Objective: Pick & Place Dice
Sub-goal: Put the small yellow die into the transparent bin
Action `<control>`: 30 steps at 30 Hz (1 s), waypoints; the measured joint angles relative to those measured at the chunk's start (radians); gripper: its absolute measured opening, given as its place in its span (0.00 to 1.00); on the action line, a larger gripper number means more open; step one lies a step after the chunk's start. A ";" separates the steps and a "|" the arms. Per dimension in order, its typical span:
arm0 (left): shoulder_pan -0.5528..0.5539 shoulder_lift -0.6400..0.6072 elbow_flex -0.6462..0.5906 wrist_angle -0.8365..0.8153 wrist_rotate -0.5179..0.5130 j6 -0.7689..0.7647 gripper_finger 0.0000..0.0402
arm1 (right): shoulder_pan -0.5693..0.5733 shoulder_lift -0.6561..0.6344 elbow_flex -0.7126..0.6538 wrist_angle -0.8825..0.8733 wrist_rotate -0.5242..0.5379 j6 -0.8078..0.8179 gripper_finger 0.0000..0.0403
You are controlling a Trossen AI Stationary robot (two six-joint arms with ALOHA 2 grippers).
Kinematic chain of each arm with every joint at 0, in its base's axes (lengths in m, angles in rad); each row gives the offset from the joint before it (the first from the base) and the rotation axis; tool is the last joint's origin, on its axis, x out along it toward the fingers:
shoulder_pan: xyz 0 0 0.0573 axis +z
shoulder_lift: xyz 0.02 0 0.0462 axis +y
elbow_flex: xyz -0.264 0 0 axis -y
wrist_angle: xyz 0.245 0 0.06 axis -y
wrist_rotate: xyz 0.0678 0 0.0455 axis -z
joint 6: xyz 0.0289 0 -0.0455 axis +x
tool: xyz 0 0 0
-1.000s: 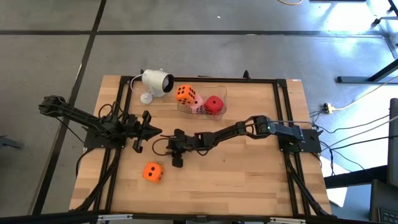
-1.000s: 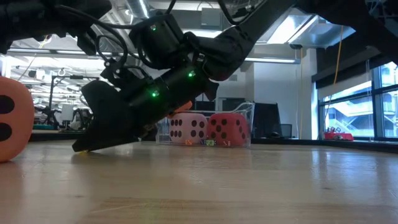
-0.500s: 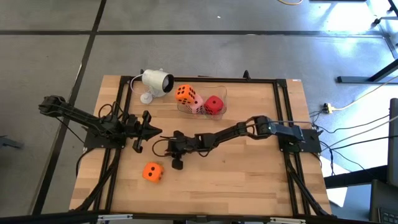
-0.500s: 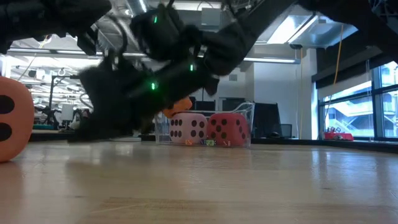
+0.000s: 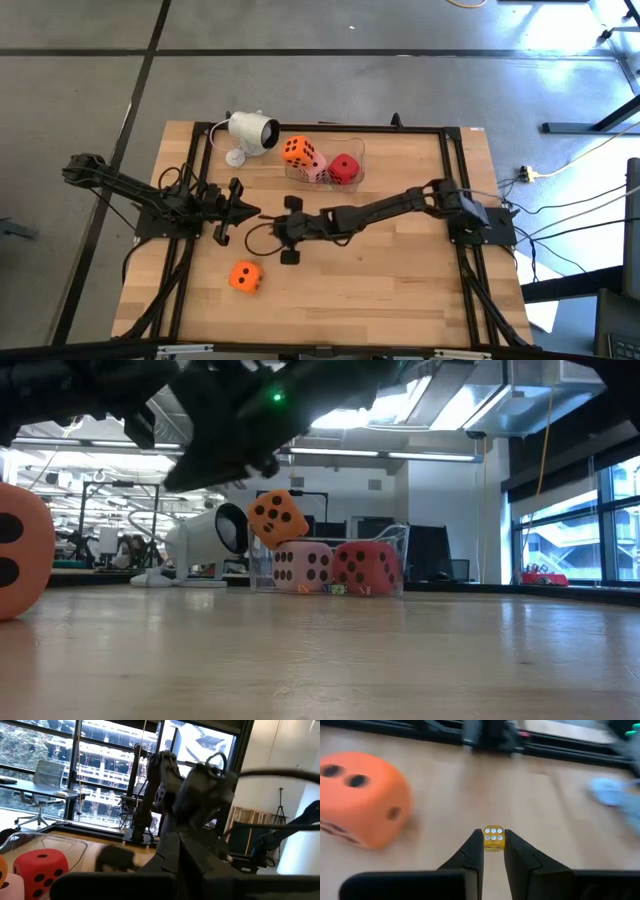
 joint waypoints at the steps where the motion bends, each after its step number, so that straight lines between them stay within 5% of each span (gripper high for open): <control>1: 0.000 0.000 0.000 0.000 0.000 0.000 0.02 | -0.001 -0.014 0.000 -0.026 0.027 -0.012 0.12; 13: 0.000 0.000 0.000 0.000 0.000 0.000 0.02 | -0.052 -0.139 0.000 -0.341 0.360 -0.038 0.12; 30: 0.000 0.000 0.000 0.000 0.000 0.000 0.02 | -0.178 -0.185 -0.033 -0.609 0.555 0.014 0.12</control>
